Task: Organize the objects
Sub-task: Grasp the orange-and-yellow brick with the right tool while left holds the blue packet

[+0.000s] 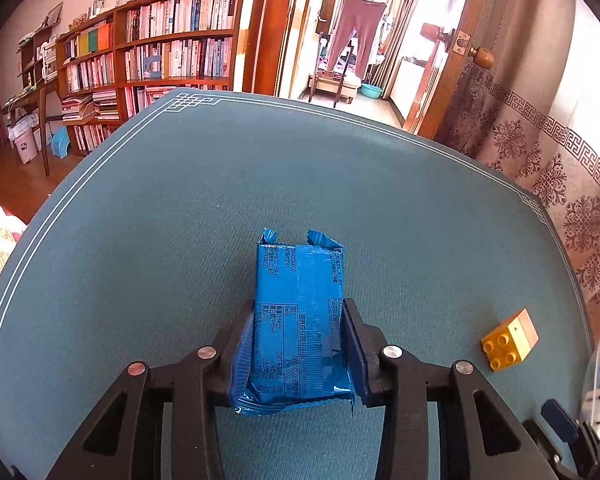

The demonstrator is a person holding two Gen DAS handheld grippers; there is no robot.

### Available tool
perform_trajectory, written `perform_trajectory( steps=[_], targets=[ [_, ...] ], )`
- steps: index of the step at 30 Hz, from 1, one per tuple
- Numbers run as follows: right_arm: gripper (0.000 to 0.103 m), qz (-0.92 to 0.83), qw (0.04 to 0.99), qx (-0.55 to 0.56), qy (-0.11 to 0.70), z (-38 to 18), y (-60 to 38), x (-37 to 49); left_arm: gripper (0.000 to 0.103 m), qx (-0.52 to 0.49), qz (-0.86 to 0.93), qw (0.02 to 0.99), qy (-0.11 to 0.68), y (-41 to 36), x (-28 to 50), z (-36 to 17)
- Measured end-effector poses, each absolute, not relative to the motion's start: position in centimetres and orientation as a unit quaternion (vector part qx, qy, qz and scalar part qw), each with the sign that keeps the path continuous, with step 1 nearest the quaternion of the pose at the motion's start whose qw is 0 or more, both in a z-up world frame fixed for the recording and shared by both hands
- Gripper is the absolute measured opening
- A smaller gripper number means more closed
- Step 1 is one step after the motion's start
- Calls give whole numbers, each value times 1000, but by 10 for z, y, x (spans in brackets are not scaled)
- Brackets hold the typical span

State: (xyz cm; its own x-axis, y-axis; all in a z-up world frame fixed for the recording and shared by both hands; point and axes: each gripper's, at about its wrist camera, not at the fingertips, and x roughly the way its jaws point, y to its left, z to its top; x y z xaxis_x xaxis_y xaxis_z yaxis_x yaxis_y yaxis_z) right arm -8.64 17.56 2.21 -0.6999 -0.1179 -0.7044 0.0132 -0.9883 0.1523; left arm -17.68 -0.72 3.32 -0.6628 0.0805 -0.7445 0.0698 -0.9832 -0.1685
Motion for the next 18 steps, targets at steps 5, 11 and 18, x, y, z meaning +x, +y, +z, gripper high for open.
perform_trajectory(
  steps=[5,11,18],
  targets=[
    [58,-914,54,392,-89,19,173,-122,43,-411,907,8,-92,-6,-176,33],
    [58,-913,69,390,-94,20,166,-152,43,-413,906,12,-90,-4,-177,32],
    [55,-920,54,384,-49,19,147,-161,43,-415,905,16,-91,-4,-176,31]
  ],
)
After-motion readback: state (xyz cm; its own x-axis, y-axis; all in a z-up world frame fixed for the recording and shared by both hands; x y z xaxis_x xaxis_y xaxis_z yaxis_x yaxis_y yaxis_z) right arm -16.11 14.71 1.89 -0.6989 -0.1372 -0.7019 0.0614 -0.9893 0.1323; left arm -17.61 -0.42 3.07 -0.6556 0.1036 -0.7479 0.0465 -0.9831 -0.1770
